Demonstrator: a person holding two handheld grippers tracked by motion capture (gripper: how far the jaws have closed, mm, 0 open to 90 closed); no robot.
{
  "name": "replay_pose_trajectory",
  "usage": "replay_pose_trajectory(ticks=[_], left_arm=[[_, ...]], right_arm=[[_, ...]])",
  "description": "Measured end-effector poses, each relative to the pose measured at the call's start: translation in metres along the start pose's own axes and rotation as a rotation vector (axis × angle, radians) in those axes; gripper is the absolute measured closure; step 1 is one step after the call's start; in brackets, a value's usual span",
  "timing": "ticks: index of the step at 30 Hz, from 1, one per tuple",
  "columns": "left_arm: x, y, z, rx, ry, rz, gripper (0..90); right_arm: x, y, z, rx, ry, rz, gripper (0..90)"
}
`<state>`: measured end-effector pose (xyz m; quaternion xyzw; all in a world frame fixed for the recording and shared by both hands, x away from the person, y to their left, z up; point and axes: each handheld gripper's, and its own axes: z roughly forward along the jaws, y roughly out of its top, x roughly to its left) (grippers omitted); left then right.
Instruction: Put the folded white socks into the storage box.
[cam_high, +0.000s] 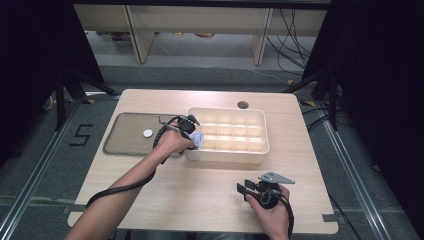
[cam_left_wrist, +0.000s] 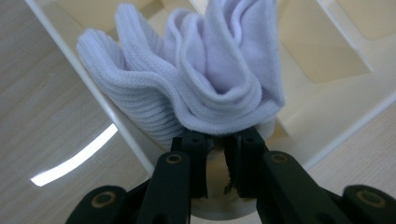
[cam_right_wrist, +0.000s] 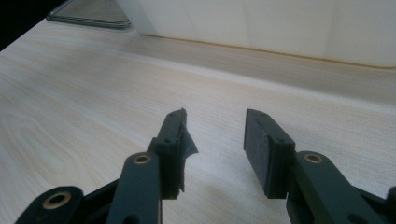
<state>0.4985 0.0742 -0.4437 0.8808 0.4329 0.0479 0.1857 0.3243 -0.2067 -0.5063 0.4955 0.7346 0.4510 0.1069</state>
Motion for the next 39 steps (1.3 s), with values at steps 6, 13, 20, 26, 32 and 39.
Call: replay_pose_trajectory(ticks=[6,13,20,26,32,39], left_arm=[[0.002,-0.002,-0.005,-0.039,-0.003,0.039,76.2],[0.002,-0.006,-0.011,-0.085,-0.010,0.036,73.2],[0.004,-0.007,-0.016,-0.113,-0.013,0.043,69.2],[0.004,-0.007,-0.023,-0.141,-0.018,0.045,66.3],[0.002,-0.003,-0.040,-0.197,-0.011,0.037,63.0],[0.001,0.012,-0.052,-0.257,0.000,0.038,60.0]], right_arm=[[0.000,0.000,0.000,0.007,0.009,0.019,59.7],[0.003,-0.001,0.001,0.003,0.013,0.043,59.5],[0.002,-0.001,0.001,0.013,0.002,0.036,59.5],[0.000,0.000,0.002,0.010,0.005,0.015,59.4],[0.000,0.000,0.001,0.014,0.000,0.013,59.2],[0.003,0.000,0.001,0.019,0.007,0.047,59.2]])
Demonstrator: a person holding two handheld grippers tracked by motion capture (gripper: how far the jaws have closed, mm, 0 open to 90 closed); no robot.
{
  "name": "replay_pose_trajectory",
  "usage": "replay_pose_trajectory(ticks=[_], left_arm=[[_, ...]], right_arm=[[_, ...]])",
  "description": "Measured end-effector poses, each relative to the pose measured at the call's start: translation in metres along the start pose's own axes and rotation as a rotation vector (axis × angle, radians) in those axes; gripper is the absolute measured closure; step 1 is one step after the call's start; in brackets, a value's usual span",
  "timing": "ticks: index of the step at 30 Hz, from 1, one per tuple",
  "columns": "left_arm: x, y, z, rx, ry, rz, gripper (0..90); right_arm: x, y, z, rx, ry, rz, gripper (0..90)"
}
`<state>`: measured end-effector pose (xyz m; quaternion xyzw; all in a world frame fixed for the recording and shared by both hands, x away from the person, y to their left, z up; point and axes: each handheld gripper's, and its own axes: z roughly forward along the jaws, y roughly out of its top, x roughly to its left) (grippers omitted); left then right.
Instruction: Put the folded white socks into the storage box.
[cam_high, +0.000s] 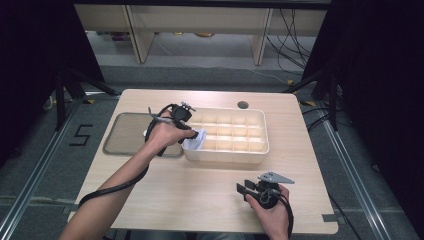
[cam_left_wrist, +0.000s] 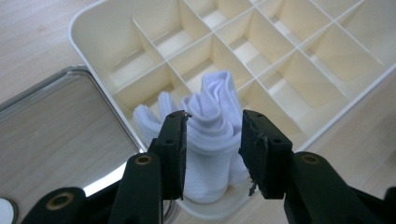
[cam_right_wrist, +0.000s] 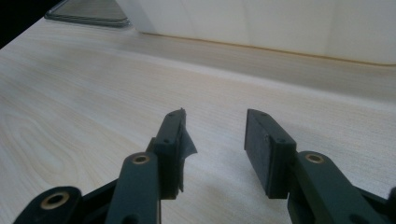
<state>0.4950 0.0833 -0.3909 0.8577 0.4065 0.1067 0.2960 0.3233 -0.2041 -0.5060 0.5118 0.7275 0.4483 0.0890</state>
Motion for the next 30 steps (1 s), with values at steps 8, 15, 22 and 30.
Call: replay_pose_trajectory(ticks=[8,15,22,30], left_arm=[[0.004,-0.001,0.022,0.074,0.005,-0.029,63.8],[0.005,-0.006,0.026,0.121,0.016,-0.005,77.3],[0.003,-0.008,0.031,0.154,0.025,0.008,80.5],[0.004,-0.012,0.038,0.217,0.019,0.024,81.5]], right_arm=[[-0.002,-0.001,0.000,-0.007,-0.017,0.001,59.2],[-0.003,0.000,0.000,-0.018,-0.021,-0.051,59.2],[-0.002,0.000,0.001,0.000,-0.008,-0.030,59.2],[-0.002,0.000,0.000,-0.003,-0.007,-0.029,59.2]])
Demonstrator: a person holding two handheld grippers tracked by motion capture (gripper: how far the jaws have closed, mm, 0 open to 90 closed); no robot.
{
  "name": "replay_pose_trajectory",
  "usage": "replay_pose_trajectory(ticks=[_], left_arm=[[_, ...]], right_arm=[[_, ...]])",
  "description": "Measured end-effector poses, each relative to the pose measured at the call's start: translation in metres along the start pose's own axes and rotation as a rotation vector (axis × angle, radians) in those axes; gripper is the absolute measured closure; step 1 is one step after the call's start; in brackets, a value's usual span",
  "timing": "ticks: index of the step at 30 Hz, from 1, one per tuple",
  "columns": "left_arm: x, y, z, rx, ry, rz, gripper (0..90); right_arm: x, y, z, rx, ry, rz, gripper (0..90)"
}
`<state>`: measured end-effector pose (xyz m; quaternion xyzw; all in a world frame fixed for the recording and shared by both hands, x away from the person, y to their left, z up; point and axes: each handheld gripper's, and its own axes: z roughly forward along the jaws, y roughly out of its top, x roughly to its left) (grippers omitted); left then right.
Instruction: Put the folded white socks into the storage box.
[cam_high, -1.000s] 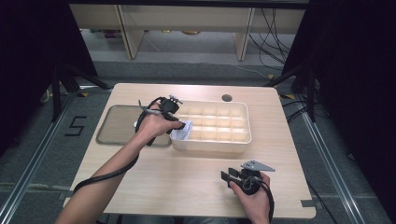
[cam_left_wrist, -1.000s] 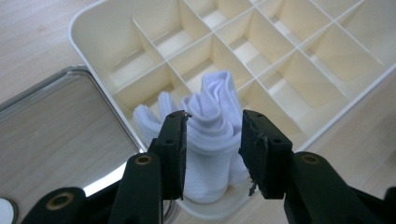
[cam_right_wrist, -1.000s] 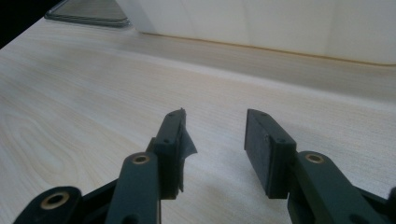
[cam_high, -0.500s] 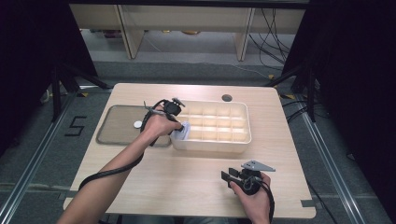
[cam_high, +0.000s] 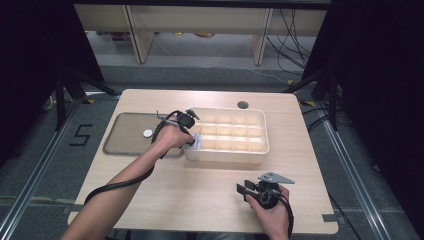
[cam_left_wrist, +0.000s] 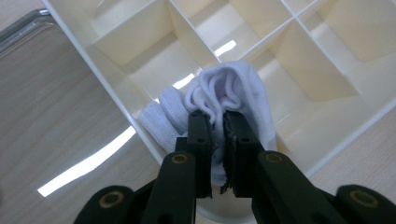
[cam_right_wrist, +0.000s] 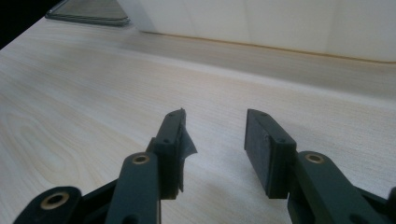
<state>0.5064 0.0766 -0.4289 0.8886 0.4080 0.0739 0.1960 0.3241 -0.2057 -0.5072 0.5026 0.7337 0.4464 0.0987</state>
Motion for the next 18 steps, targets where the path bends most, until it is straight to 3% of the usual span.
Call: replay_pose_trajectory(ticks=[6,8,10,16,18], left_arm=[[0.000,0.000,0.006,0.017,-0.001,-0.006,81.6],[0.000,0.001,0.007,0.017,-0.010,-0.026,81.6],[0.000,0.000,0.008,0.020,-0.009,-0.021,81.7],[-0.002,0.000,0.012,0.030,0.003,-0.013,81.8],[-0.001,0.000,0.012,0.026,-0.002,-0.018,81.8]], right_arm=[[0.000,0.000,0.000,0.002,0.002,0.004,59.2],[0.001,0.000,0.000,0.003,0.007,0.020,59.2],[-0.001,0.000,0.000,0.003,0.002,-0.002,59.2],[0.000,-0.001,0.002,-0.003,0.013,0.008,59.1],[0.001,-0.001,0.000,0.016,-0.010,0.009,59.2]])
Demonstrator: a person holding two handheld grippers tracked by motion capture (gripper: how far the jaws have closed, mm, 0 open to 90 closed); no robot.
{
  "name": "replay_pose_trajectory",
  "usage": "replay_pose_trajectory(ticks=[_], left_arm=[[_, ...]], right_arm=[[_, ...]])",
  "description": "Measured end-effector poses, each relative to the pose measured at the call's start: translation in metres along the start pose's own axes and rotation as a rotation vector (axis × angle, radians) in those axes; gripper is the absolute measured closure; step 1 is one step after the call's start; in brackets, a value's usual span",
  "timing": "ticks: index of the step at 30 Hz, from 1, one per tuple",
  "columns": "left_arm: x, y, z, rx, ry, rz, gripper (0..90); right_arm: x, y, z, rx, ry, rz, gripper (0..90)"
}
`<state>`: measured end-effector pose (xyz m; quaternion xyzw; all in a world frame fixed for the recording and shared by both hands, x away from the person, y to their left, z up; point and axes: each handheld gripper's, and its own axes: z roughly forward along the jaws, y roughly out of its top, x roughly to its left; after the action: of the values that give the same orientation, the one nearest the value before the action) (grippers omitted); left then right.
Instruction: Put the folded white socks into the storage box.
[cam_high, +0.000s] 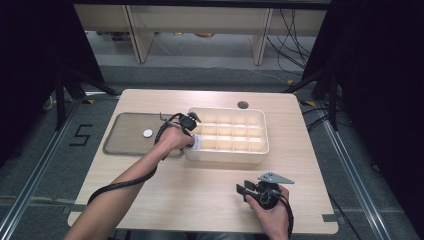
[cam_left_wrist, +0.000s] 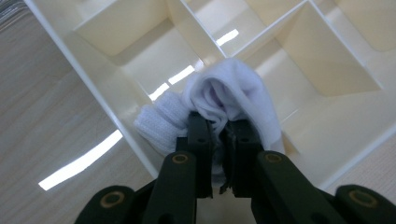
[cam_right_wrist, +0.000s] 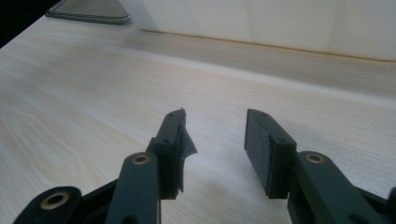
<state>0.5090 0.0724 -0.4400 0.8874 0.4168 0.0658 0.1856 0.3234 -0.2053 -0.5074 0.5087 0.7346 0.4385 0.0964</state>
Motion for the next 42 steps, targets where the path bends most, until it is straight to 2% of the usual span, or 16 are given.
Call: replay_pose_trajectory(ticks=[3,5,10,11,12,14,15,18,19,20,27,29,37,39,40,42], left_arm=[[0.001,-0.001,0.000,-0.004,-0.006,-0.003,81.8],[0.003,-0.001,0.000,-0.008,-0.010,0.012,81.7],[0.005,-0.004,-0.004,-0.057,-0.043,-0.030,78.4],[0.007,-0.004,-0.007,-0.062,-0.048,-0.012,77.5],[0.006,-0.005,-0.008,-0.075,-0.058,-0.024,76.4],[0.007,-0.006,-0.011,-0.093,-0.068,-0.042,74.0],[0.008,-0.006,-0.012,-0.099,-0.068,-0.031,72.0],[0.008,-0.008,-0.019,-0.121,-0.061,-0.028,67.9],[0.009,-0.008,-0.021,-0.136,-0.060,-0.022,66.4],[0.009,-0.008,-0.024,-0.148,-0.051,-0.013,64.9],[0.011,-0.012,-0.047,-0.249,-0.048,-0.020,57.6],[0.013,-0.014,-0.052,-0.259,-0.052,-0.020,55.3],[0.016,-0.038,-0.064,-0.360,-0.043,-0.005,44.7],[0.017,-0.047,-0.067,-0.389,-0.024,-0.001,42.7],[0.017,-0.051,-0.068,-0.403,-0.008,-0.006,41.7],[0.018,-0.061,-0.071,-0.418,0.003,0.007,39.7]], right_arm=[[-0.001,0.000,0.001,-0.021,0.020,0.004,59.2],[0.000,0.000,-0.001,-0.006,0.014,0.014,59.1],[0.001,0.000,-0.002,-0.005,0.021,0.029,59.0],[0.000,0.000,-0.001,-0.015,0.024,0.023,59.0],[-0.001,0.000,0.000,-0.015,0.003,0.011,58.9],[0.000,0.000,-0.002,-0.003,0.006,0.037,58.8],[-0.001,0.000,-0.001,-0.026,0.011,0.026,58.8],[-0.001,0.000,-0.001,-0.017,0.005,0.024,58.7],[0.000,0.000,-0.001,-0.023,0.026,0.037,58.7],[-0.001,0.000,-0.001,-0.023,0.012,0.029,58.7],[0.000,0.000,-0.002,-0.017,0.018,0.035,58.6],[0.000,0.001,-0.002,-0.020,0.022,0.039,58.5],[-0.001,0.001,-0.004,-0.013,0.008,0.033,58.2],[-0.005,0.001,-0.002,-0.036,0.005,-0.003,58.1],[-0.001,0.001,-0.003,-0.018,0.007,0.044,58.1],[-0.002,0.001,-0.003,-0.023,0.005,0.033,58.0]])
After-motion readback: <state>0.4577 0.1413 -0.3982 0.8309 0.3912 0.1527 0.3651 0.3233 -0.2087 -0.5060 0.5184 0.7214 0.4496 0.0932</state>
